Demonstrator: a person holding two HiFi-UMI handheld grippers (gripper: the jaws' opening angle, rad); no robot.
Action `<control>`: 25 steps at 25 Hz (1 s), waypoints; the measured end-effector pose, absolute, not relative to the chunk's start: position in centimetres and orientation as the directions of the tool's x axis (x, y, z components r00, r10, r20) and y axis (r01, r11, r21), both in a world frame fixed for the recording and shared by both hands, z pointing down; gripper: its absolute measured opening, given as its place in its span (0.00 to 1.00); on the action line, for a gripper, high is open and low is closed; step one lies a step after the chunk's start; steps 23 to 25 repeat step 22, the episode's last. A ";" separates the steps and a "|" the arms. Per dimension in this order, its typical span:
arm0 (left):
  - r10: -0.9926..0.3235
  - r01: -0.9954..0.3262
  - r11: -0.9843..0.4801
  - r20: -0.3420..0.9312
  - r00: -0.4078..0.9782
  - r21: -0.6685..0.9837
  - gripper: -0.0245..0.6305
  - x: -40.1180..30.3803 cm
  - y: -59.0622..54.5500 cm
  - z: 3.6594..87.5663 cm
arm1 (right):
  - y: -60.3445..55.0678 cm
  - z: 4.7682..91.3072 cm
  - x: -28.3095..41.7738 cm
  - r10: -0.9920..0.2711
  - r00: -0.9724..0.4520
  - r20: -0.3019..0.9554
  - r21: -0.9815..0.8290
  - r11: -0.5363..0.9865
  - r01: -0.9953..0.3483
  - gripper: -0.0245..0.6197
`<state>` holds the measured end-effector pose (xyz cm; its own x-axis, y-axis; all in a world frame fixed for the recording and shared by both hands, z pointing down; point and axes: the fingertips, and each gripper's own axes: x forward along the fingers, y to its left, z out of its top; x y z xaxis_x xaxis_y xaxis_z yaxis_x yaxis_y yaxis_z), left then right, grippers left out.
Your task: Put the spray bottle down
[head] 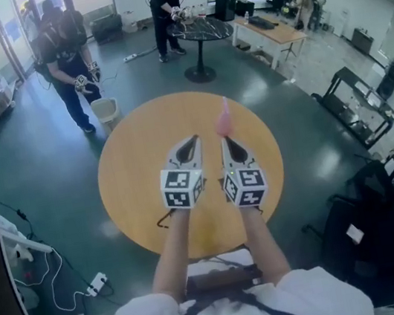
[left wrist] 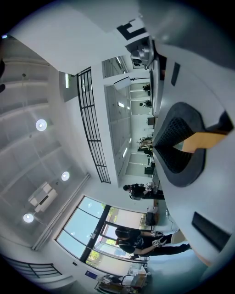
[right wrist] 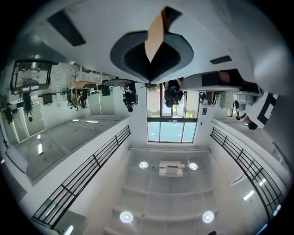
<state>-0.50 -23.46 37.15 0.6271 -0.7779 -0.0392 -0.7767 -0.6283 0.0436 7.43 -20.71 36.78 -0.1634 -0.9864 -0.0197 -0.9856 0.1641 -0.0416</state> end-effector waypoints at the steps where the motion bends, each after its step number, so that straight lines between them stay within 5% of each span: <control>1: -0.777 -0.776 -0.629 -0.042 0.628 0.043 0.05 -0.4 -23.4 37.0 | -20.7 36.9 7.5 -0.987 -0.158 -0.014 -0.041 0.158 -0.987 0.06; 25: -0.772 -0.770 -0.634 -0.008 0.635 0.078 0.05 0.4 -23.5 38.5 | -20.9 38.2 9.4 -0.992 -0.122 0.005 -0.067 0.122 -0.990 0.06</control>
